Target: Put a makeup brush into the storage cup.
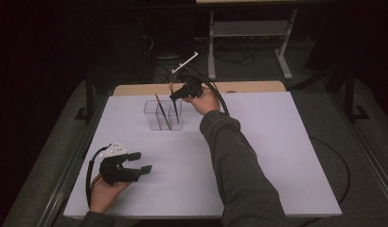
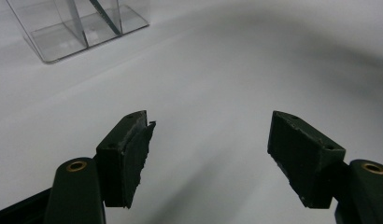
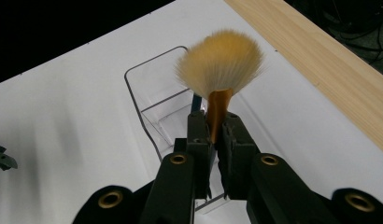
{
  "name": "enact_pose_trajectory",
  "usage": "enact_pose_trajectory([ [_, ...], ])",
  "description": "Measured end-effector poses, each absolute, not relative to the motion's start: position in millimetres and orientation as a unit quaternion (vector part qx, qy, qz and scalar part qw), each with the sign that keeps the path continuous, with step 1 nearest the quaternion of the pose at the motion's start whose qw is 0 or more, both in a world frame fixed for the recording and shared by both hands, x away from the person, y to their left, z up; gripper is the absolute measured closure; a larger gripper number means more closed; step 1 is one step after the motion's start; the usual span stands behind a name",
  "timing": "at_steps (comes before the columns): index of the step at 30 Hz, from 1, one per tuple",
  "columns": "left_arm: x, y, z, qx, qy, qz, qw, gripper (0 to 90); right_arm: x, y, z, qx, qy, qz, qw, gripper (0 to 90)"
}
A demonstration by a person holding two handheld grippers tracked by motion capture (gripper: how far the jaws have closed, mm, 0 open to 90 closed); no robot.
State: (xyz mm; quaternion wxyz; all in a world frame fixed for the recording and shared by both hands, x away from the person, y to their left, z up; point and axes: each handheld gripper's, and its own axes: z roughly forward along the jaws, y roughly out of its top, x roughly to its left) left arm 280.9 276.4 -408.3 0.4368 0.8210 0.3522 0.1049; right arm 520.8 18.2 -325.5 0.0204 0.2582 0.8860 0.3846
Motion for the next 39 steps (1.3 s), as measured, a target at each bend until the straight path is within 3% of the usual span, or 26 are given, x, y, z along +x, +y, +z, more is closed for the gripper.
enact_pose_trajectory([
  [26, 280.7, 273.8, -408.8, 0.823, 0.348, 0.106, 0.436, 28.9, 513.3, 16.2, -342.2, 0.263, 0.89, 0.373, 0.019, 81.7],
  [30, 280.6, 273.8, -408.8, 0.822, 0.35, 0.107, 0.437, 28.8, 511.5, 12.5, -342.8, 0.278, 0.882, 0.38, 0.018, 70.4],
  [39, 280.7, 272.3, -409.1, 0.823, 0.347, 0.107, 0.436, 28.8, 502.7, 2.0, -338.9, 0.289, 0.873, 0.393, 0.018, 67.0],
])
